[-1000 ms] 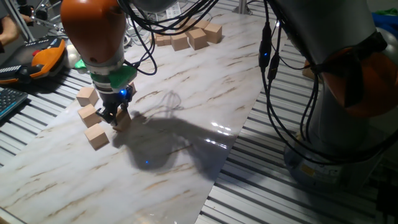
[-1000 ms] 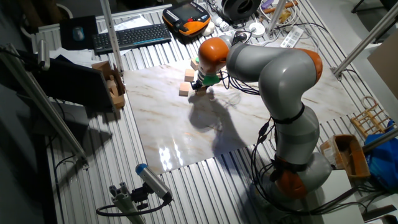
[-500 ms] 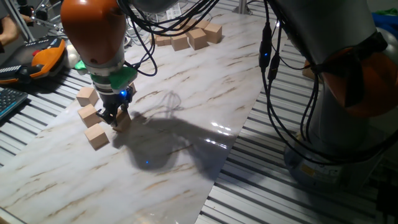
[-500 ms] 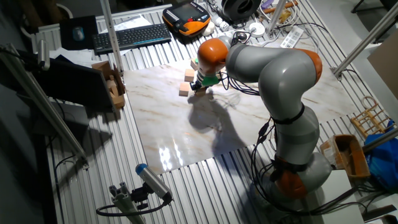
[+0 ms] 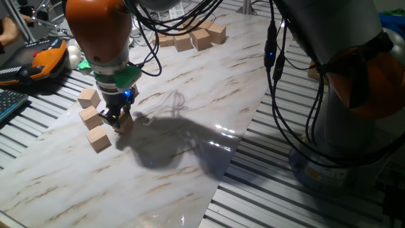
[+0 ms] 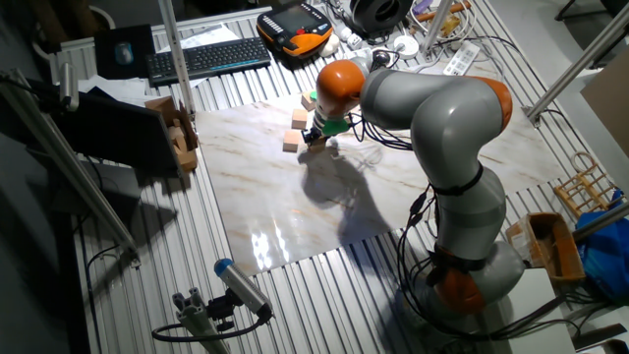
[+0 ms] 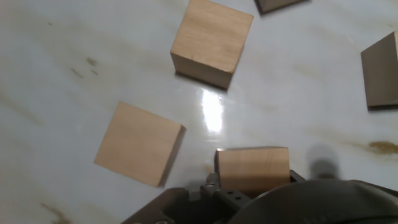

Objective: Stack the blocks into a pyramid shape

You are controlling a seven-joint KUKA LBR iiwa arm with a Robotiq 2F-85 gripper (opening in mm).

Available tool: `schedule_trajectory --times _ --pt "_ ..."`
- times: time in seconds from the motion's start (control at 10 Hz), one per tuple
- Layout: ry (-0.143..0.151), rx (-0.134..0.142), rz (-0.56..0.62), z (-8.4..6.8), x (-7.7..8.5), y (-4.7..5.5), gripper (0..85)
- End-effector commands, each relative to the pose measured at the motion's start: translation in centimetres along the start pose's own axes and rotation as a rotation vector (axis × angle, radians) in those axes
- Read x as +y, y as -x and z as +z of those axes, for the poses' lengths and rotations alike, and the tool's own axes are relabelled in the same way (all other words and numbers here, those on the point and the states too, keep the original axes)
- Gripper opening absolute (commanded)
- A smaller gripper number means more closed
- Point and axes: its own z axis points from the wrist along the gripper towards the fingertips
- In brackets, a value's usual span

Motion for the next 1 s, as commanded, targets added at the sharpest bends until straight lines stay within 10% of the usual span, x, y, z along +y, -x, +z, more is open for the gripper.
schedule_trajectory --times 0.0,0.2,0.9 --pt "0.001 0.000 -0.002 0.01 -0.03 0.02 0.0" --pt "0.030 0.002 0.006 0.00 -0.01 0.02 0.0" --pt "-0.007 0.022 -0.130 0.00 -0.01 0.02 0.0"
